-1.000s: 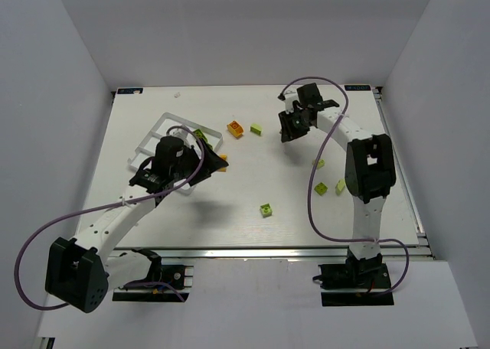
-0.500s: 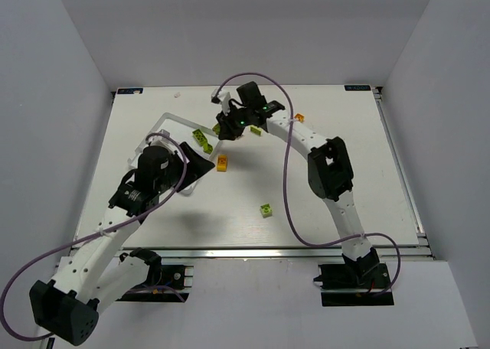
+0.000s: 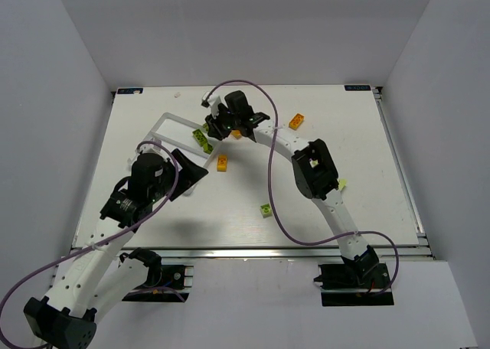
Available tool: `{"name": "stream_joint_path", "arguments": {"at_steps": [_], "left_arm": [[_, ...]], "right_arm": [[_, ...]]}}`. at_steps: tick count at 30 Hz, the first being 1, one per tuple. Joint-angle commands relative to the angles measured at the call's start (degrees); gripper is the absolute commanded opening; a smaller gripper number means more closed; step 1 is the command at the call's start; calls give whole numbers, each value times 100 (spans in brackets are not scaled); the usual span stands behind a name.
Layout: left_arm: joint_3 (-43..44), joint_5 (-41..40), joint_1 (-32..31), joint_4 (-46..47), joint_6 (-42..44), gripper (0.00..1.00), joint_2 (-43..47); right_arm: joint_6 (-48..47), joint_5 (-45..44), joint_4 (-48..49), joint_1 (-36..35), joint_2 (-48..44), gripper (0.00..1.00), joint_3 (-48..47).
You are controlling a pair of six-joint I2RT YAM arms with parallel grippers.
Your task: Sort the legos into containers by color
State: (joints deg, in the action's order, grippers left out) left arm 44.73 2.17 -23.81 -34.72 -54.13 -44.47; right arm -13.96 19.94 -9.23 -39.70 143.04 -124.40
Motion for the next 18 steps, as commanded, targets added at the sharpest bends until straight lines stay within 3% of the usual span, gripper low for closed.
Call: {"name": "stream_joint_path", "arguments": {"at_steps": [1,3,10,13,18], "left_arm": [[229,-42,-27,-140,-36,89,26],[220,-15,-27,-114,-28,89,8],[62,99,-27,132,-19,89,-53],[53,143,-27,237,-10,89,-167],[123,274,-27,404,130,83,-465]], "right_arm": [[33,-105,519,-152,57,33,-260],[51,-87,502,-178,39,45,-225],[77,-70,405,-169,-197,59,21],[217,-70,265,-125,-390,60,-111],[455,420,159,191,-1172,50,134]]}}
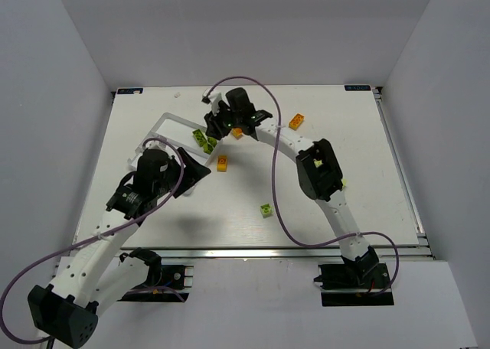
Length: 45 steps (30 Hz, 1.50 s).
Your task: Sort the legos into containers by color
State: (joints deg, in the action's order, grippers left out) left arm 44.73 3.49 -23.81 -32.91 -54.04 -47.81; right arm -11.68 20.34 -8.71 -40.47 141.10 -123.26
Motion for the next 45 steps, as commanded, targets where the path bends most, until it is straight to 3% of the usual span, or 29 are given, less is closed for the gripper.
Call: {"name": "stream_joint_path", "arguments": {"at_steps": [1,5,6,7,9,12,13,15,17,19,22,27,36,45], "left_arm": [[158,152,-27,258,192,82,-184],[308,196,-27,381,420,67,-457],[334,205,-27,407,464,56,-561],[343,240,-27,451,499,53,-632],[361,302,-27,618,596,44,-851],[422,381,-27,785,754,42,-1150],[527,381,-27,812,807,43,-1265],[659,346,-80,856,983,46,-1642],[966,171,-132,786,1176,57,-2089],[1316,-83,-237,646,1334,67,-2598],[1774,-461,-307,391,1510,72,-3101],[2478,-1191,-370,30,1835,72,-4165],[3795,-1368,-370,-181,2266,67,-5816],[4632,-1684,-422,-603,2407,70,-6670]], "right_arm": [[315,531,98,485,-1266,47,230],[456,1349,-655,924,-1743,40,522],[491,1681,-815,1014,-1796,38,540],[535,1841,-973,1189,-1901,37,584],[614,2261,-1333,1575,-2067,27,803],[510,2413,-1615,1979,-2296,17,1356],[370,2396,-1677,2025,-2471,19,1514],[202,2387,-1818,2270,-2657,44,1919],[-43,2282,-2186,2402,-2833,62,2077],[-219,2203,-2529,2526,-2982,67,2148],[-325,2088,-2758,2745,-3184,67,2411],[-414,2097,-2741,2983,-3562,68,3043],[-475,2167,-2689,3352,-3756,68,3370],[-458,2273,-2689,3510,-3642,68,3282]]}}
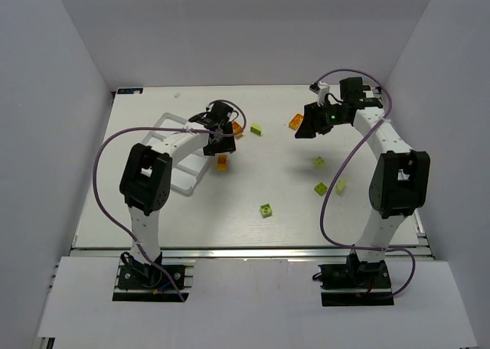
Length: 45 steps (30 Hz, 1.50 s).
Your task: Sort the legos into containers by color
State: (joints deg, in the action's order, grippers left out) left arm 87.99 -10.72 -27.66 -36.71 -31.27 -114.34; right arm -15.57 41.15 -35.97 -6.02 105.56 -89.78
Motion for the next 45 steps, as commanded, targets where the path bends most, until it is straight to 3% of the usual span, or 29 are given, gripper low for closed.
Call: {"name": "stream_joint_path", "arguments": {"at_steps": [1,6,18,24,31,35,40,45], "left_arm": [[377,-281,-38,-275,138,70,-70],[421,-352,-143,-363,139,70,-237],[96,-361,-363,-293,-72,52,-316],[114,-457,-416,-389,-90,52,-378],[70,-405,-468,-398,-125,28,-150],[105,-229,-468,-337,-213,17,315],[-290,-158,-232,110,-678,16,1597],[-650,-448,111,-54,-1100,13,2197]], "right_arm": [[-60,192,37,57,-88,68,-75],[-51,192,46,110,-62,68,-110],[-16,227,55,127,-70,68,-58],[-16,254,54,110,-132,68,22],[-16,297,125,136,-202,68,180],[-33,324,125,136,-220,67,189],[-201,289,142,84,-325,66,329],[-192,263,283,22,-334,64,461]]}}
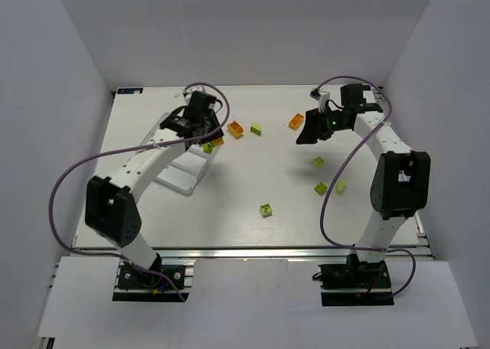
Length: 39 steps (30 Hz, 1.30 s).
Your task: Sort the legos into containers by color
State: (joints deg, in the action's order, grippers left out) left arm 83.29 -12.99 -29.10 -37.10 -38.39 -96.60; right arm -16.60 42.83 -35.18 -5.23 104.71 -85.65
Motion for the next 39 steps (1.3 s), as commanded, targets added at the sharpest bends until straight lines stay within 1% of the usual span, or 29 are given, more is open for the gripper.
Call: {"name": "stream_joint_path", "arguments": {"at_steps": [1,3,6,7,10,15,17,20,23,24,26,28,31,32,34,35,36,37,38,39], "left_arm": [[-251,-421,317,-112,-432,11,457],[-365,-633,563,-462,-677,8,510],[-594,-888,923,-640,-880,1,537],[-646,-898,1002,-640,-898,0,519],[-700,-793,1249,-500,-889,1,388],[-533,-441,1451,-280,-802,4,-174],[-411,-362,1451,-201,-766,8,-350],[-174,-326,1504,-340,-749,14,-702],[-67,-362,1557,-464,-749,32,-948],[-67,-362,1557,-482,-731,46,-984],[-76,-362,1609,-447,-731,60,-958],[-93,-336,1609,-430,-714,71,-879],[-93,-231,1609,-421,-643,77,-747],[-119,-204,1609,-368,-617,78,-607],[-250,-99,1609,-315,-608,78,-440],[-312,50,1609,-176,-573,77,-230],[-374,138,1609,-88,-556,76,-106],[-531,252,1609,-8,-521,74,26],[-637,497,1540,210,-468,65,166],[-760,639,1539,360,-450,59,437]], "right_arm": [[-72,68,239,-57,-240,63,57],[-45,24,292,-100,-214,63,13],[-36,-73,292,-153,-117,62,-171],[-36,-116,292,-188,-39,62,-241],[-1,-204,292,-276,111,62,-461],[-1,-345,231,-355,357,63,-821],[-1,-450,213,-382,445,63,-875],[-10,-538,222,-382,559,66,-963],[-27,-618,196,-382,682,68,-1112],[-71,-618,204,-399,735,69,-1156],[-185,-609,169,-426,814,70,-1349],[-439,-635,91,-522,981,72,-1515],[-607,-898,99,-768,1227,74,-1929],[-555,-995,151,-821,1289,75,-2121],[-302,-1599,431,-926,1482,75,-2315],[153,-1933,503,-935,1561,74,-2412],[375,-2484,564,-909,1744,73,-2657],[577,-2794,678,-892,1825,72,-2746],[762,-3128,749,-892,1869,69,-2790],[990,-3619,802,-883,1913,66,-2773]]}}
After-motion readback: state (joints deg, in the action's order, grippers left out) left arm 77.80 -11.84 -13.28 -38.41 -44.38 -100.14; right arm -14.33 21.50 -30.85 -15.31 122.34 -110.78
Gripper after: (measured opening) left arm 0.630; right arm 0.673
